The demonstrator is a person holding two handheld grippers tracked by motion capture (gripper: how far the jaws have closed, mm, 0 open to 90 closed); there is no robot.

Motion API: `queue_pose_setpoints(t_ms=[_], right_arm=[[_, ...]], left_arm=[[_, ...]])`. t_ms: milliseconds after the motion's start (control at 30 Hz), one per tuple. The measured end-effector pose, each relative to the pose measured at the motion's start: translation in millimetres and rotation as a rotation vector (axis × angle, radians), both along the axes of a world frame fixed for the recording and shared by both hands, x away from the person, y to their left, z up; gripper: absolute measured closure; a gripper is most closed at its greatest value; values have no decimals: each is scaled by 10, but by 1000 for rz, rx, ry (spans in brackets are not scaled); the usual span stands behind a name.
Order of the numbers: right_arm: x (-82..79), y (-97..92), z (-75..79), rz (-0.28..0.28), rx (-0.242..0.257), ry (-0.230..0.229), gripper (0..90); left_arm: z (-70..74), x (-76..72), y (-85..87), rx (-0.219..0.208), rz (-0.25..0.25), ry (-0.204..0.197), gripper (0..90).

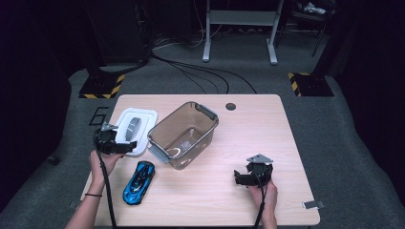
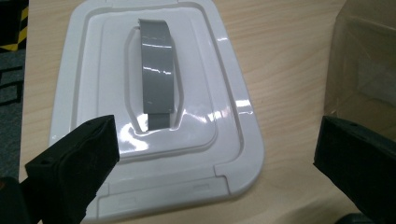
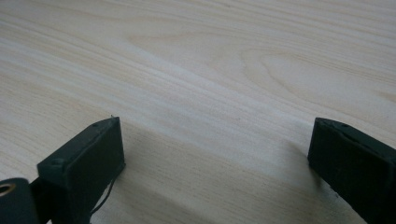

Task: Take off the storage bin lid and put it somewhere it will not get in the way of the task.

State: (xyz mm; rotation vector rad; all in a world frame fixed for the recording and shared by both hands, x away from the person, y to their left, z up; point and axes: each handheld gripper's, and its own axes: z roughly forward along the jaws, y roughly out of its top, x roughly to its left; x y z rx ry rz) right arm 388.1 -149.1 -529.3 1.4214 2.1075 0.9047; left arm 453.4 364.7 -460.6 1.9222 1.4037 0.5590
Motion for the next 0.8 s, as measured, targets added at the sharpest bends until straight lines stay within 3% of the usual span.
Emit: queue_pose_setpoints(t_ms=[67, 433, 800], right_arm=[[-1, 1, 1, -1, -1, 0, 28], [9, 3, -3, -3, -4, 11, 0], [13, 10, -4, 15, -4, 9, 0]], left_arm=[[-8, -62, -26, 17, -2, -14, 0], [-113, -306, -125, -20, -32, -6, 0], [-140, -518, -280, 2, -72, 5, 0]])
